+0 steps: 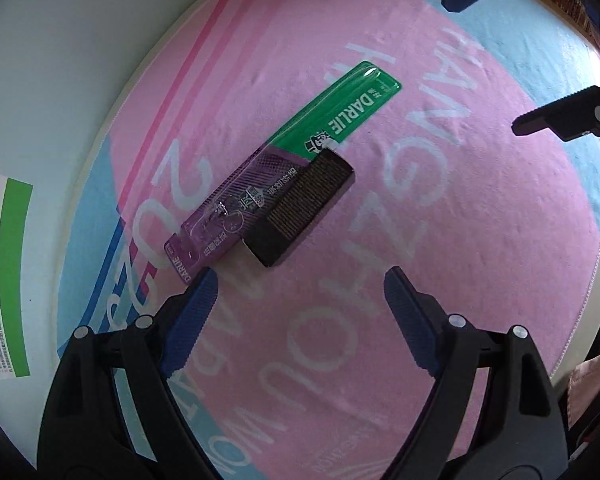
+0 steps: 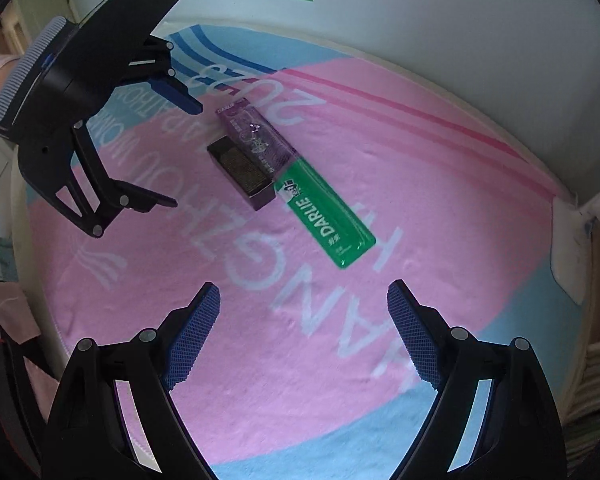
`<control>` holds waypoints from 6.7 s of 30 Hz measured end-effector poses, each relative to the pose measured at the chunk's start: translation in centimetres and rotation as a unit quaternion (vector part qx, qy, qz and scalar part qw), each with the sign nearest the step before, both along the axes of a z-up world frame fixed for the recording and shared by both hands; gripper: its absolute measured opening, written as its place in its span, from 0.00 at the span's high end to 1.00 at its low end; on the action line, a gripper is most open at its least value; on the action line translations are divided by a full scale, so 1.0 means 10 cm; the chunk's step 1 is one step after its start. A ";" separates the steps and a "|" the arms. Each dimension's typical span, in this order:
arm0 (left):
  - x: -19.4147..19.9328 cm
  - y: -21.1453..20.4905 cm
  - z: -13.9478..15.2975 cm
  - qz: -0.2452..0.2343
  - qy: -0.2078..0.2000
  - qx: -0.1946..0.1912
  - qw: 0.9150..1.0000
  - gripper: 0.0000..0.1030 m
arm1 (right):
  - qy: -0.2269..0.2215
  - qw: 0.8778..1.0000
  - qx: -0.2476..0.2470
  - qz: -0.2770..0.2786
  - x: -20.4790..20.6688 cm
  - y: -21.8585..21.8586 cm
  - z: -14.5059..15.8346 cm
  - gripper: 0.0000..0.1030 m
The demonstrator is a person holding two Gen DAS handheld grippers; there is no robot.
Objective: Collect trash
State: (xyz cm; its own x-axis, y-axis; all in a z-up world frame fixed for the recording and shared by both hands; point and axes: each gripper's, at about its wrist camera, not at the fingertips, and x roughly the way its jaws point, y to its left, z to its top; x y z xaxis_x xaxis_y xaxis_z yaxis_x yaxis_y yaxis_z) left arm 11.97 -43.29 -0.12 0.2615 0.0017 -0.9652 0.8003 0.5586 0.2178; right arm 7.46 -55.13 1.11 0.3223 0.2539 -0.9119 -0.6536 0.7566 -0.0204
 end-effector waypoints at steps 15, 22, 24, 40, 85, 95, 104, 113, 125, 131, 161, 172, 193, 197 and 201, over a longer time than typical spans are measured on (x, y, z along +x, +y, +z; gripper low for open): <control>0.54 -0.10 -0.32 0.031 0.071 -0.035 0.996 0.36 | 0.024 0.996 -0.015 0.089 0.78 0.27 -0.56 0.26; 0.54 -0.03 -0.26 0.046 0.074 -0.051 0.995 0.68 | 0.016 0.991 -0.014 0.129 0.69 0.41 -0.53 0.54; 0.49 -0.01 -0.23 0.045 0.088 -0.061 0.993 0.71 | 0.023 0.993 -0.016 0.118 0.70 0.41 -0.51 0.59; -0.14 0.53 0.08 0.093 0.067 -0.077 0.990 0.74 | 0.039 0.999 0.018 0.009 0.42 0.05 -0.18 0.78; -2.27 -0.26 0.39 -0.225 0.050 -0.069 0.971 0.74 | 0.003 0.931 0.033 -0.363 -2.71 -0.37 0.29 0.77; -3.04 -0.68 0.34 -0.323 0.056 -0.069 0.942 0.74 | -0.002 0.885 0.033 -0.464 -3.85 -0.47 0.31 0.77; -3.91 -1.00 0.21 -0.405 0.076 -0.056 0.909 0.74 | 0.017 0.835 0.042 -0.548 -4.89 -0.44 0.16 0.77; -4.54 -1.15 -0.06 -0.452 0.097 -0.020 0.887 0.74 | 0.066 0.799 0.058 -0.595 -5.50 -0.39 -0.23 0.77; -4.87 -1.41 -0.51 -0.474 0.117 0.023 0.873 0.74 | 0.120 0.768 0.083 -0.624 -5.86 -0.40 -0.65 0.77; -4.91 -1.48 -0.69 -0.477 0.128 0.043 0.869 0.74 | 0.139 0.761 0.098 -0.626 -5.88 -0.44 -0.83 0.77; -4.85 -1.74 -0.91 -0.493 0.102 0.064 0.862 0.20 | 0.135 0.735 0.118 -0.654 -5.89 -0.98 -0.95 0.28; -4.74 -1.66 -0.68 -0.468 0.096 0.033 0.878 0.17 | 0.110 0.735 0.116 -0.659 -5.87 -0.94 -0.80 0.20; -3.78 -1.12 -0.05 -0.269 0.042 -0.026 0.962 0.07 | 0.040 0.817 0.099 -0.566 -5.01 -1.00 -0.12 0.14; -3.51 -0.94 0.01 -0.204 0.032 -0.030 0.978 0.07 | 0.037 0.841 0.085 -0.533 -4.72 -0.93 -0.06 0.14; -3.18 -0.70 0.10 -0.127 0.038 -0.056 0.990 0.07 | 0.031 0.862 0.082 -0.500 -4.45 -0.86 0.03 0.14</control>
State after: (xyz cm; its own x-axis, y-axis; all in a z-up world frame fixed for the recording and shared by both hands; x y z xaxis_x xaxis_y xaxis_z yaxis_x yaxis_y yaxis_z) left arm -19.80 -50.26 0.85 0.1669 -0.1636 -0.9723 0.9295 0.3550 0.0998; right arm -37.02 -63.75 1.37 0.4068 0.0052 -0.9135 0.3304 0.9314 0.1525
